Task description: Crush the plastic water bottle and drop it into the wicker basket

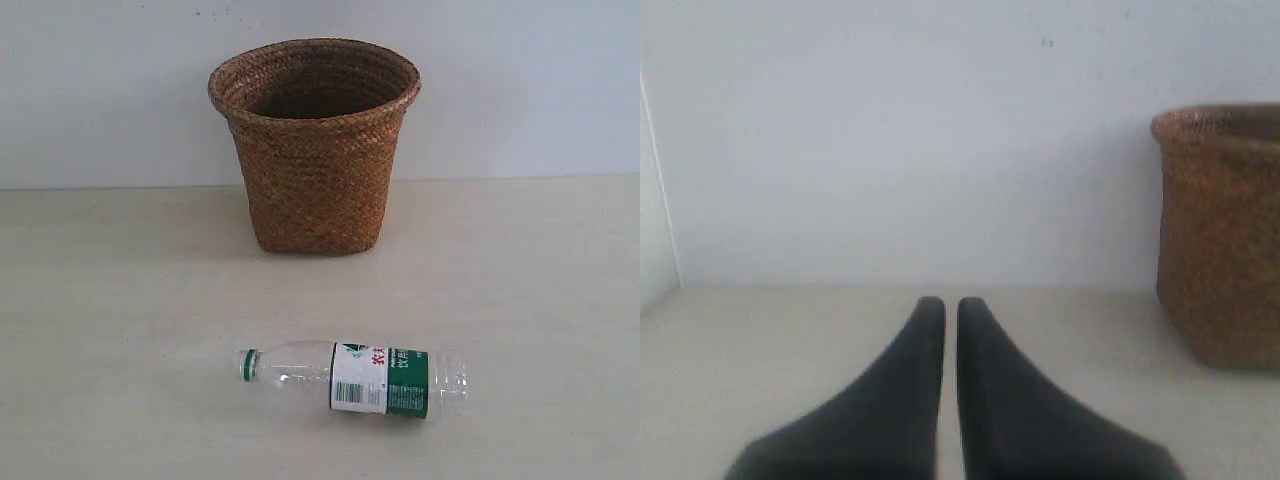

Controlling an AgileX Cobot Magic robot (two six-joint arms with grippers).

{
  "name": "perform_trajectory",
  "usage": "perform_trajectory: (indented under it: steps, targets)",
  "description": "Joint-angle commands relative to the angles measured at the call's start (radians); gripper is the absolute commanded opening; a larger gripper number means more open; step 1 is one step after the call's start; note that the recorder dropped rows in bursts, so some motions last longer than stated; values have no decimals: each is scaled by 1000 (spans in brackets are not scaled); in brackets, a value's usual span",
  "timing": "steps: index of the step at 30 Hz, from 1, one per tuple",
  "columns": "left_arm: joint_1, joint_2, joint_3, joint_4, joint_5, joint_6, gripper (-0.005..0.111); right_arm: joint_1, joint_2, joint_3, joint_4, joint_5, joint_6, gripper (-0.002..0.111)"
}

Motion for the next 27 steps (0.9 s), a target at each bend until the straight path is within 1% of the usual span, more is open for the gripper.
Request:
perform_trajectory:
  steps: [1, 5, 6, 7, 8, 9, 10, 11, 13, 16, 19, 20, 23, 27]
  targets:
    - [1, -4, -4, -8, -162, 7, 4, 0, -6, 5, 0, -14, 0, 0]
    - [1, -4, -4, -8, -211, 7, 4, 0, -6, 5, 0, -14, 0, 0]
    - [1, -4, -4, -8, -229, -13, 4, 0, -6, 5, 0, -14, 0, 0]
    - [1, -4, -4, -23, -254, -70, 4, 0, -6, 5, 0, -14, 0, 0]
    - [1, -4, -4, -68, -293, -199, 4, 0, -6, 5, 0, -14, 0, 0]
    - [1, -4, -4, -115, -313, -386, 4, 0, -6, 5, 0, -14, 0, 0]
    - [1, -4, -4, -131, -308, -538, 4, 0, -6, 5, 0, -14, 0, 0]
    - [1, -4, -7, -121, -274, -687, 4, 0, -6, 5, 0, -14, 0, 0]
    - [1, -4, -39, -78, -229, -796, 4, 0, -6, 5, 0, -14, 0, 0]
    - [1, -4, -98, 99, -216, -817, 4, 0, -6, 5, 0, -11, 0, 0]
    - [1, 0, -177, 272, -224, -817, 4, 0, -6, 5, 0, -11, 0, 0]
    - [1, 27, -219, 335, -224, -817, 4, 0, -6, 5, 0, -11, 0, 0]
    - [1, 110, -315, 404, -220, -815, 4, 0, -6, 5, 0, -11, 0, 0]
    - [1, 232, -426, 430, -211, -759, 4, 0, -6, 5, 0, -11, 0, 0]
